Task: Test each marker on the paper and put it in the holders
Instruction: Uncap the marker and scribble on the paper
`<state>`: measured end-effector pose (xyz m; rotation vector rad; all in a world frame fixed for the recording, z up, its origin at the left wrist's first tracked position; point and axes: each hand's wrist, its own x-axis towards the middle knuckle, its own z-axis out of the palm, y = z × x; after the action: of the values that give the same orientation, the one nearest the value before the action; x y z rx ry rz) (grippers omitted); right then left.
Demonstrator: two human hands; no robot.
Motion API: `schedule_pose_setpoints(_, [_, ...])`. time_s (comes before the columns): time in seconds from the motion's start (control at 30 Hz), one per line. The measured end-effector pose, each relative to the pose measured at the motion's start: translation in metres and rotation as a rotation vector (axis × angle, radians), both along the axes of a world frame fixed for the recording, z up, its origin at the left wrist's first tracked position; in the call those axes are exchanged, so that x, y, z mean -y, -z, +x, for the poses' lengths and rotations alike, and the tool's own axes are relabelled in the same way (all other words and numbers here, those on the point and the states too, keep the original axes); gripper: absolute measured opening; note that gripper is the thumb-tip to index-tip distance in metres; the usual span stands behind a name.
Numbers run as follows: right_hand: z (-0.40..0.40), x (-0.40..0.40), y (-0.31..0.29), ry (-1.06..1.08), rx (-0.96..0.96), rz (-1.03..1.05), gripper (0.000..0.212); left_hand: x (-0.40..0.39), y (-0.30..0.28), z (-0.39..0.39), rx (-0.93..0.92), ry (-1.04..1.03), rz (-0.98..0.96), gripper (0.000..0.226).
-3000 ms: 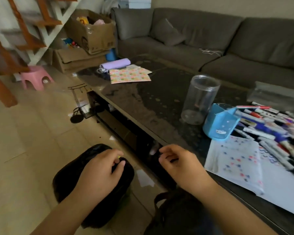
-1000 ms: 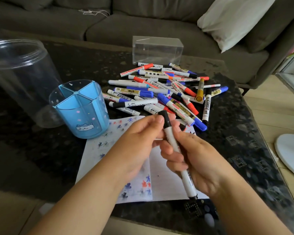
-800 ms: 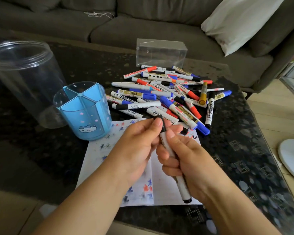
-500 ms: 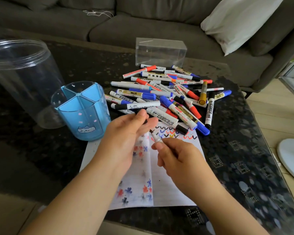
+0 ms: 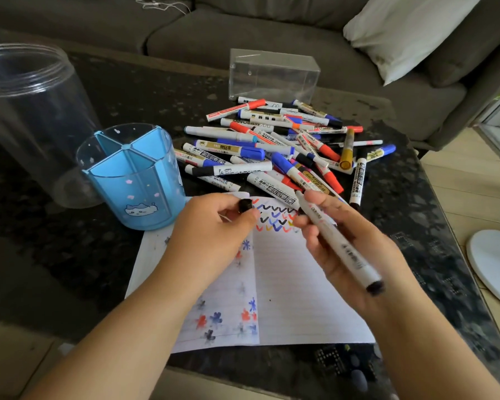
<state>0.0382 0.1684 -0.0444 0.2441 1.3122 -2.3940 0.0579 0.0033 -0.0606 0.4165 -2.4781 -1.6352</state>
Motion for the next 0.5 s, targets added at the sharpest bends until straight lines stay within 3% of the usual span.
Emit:
schedule_pose_setpoints(0.13, [-0.006,-0.001,0.008,0.018,-0.025,-0.042,0.027,0.001,0.006,-0.003,0.012,0.004,-0.038,0.017])
schedule_pose_setpoints(0.23, [-0.003,0.001,0.015,-0.051,-0.216,0.306,0.012,0.002,0.006,-0.004,0.030,-0.019,-0.064,0.017])
schedule_pose_setpoints(0.3, [-0.003,0.005,0.021,-0.051,-0.335,0.617,0.027,0.003,0.006,-0.004,0.046,-0.023,-0.099,0.020])
schedule_pose_setpoints(0.4, [-0.003,0.016,0.024,-0.018,-0.383,0.777,0.036,0.006,0.007,-0.004,0.057,-0.022,-0.109,0.022])
schedule_pose_setpoints(0.5, [-0.007,0.022,0.030,-0.033,-0.433,0.924,0.026,0.008,0.008,-0.004,0.061,-0.005,-0.140,0.022])
